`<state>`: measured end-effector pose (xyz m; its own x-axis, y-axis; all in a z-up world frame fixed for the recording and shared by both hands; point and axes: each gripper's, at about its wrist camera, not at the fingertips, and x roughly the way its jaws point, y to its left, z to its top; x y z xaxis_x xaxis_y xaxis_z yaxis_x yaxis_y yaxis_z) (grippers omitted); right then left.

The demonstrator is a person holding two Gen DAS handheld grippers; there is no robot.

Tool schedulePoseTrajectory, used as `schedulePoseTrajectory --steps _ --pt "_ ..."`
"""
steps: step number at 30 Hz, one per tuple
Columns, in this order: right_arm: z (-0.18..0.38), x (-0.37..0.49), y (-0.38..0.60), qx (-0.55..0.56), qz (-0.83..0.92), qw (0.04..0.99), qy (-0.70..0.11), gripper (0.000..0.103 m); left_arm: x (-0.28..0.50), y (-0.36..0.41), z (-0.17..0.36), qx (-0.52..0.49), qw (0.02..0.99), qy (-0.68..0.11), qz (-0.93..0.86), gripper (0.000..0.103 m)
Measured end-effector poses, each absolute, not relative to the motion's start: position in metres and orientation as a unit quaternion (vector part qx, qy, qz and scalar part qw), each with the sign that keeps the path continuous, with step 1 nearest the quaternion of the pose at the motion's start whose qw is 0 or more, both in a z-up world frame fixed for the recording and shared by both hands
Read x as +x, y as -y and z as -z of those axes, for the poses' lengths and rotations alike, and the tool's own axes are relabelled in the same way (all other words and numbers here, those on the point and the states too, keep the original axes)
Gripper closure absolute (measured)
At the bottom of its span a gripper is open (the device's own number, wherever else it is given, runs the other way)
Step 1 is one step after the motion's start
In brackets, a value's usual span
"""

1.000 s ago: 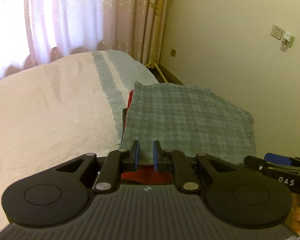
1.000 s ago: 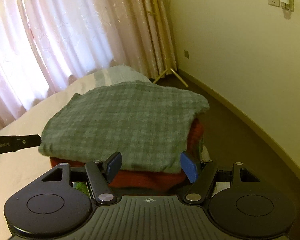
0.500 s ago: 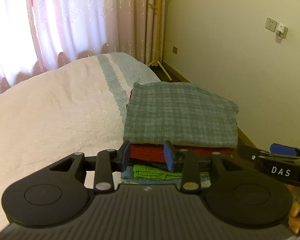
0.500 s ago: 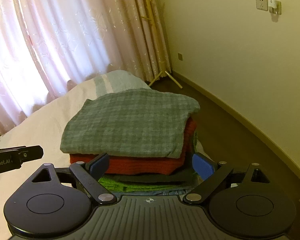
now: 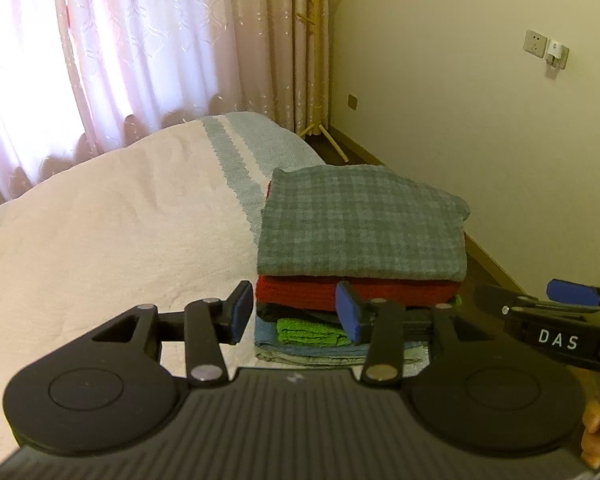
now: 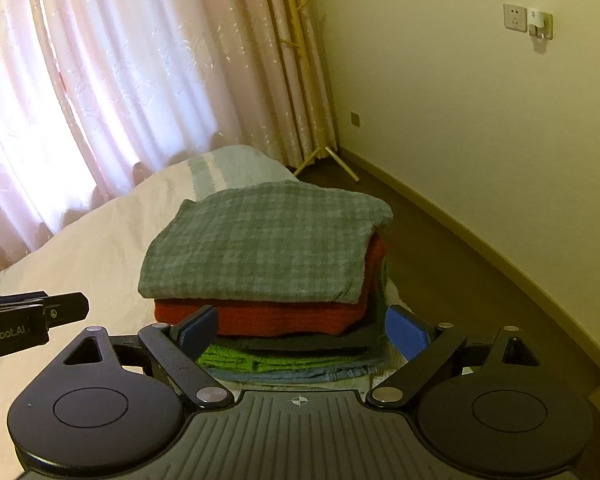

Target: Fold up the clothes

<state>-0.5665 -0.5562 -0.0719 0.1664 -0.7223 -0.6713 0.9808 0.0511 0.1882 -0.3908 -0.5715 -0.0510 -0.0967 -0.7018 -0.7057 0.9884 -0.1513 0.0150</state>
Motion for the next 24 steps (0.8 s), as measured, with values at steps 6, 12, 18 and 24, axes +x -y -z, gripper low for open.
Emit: schedulePoseTrajectory --steps 6,12,18,24 --pt "0.068 -0.563 0.547 0.314 0.614 0.695 -0.204 0.0 -0.389 0.562 0.05 0.303 0.609 -0.238 0.693 0.056" --pt "0.059 -0.56 0.539 0.304 0.611 0.702 -0.203 0.0 -0.389 0.551 0.048 0.308 0.613 -0.229 0.69 0.052" --pt "0.053 -0.556 0.529 0.298 0.615 0.699 -0.21 0.0 -0.389 0.541 0.047 0.311 0.615 -0.226 0.688 0.05" --pt "0.05 -0.554 0.521 0.295 0.619 0.694 -0.218 0.0 -0.388 0.533 0.045 0.314 0.615 -0.223 0.688 0.046"
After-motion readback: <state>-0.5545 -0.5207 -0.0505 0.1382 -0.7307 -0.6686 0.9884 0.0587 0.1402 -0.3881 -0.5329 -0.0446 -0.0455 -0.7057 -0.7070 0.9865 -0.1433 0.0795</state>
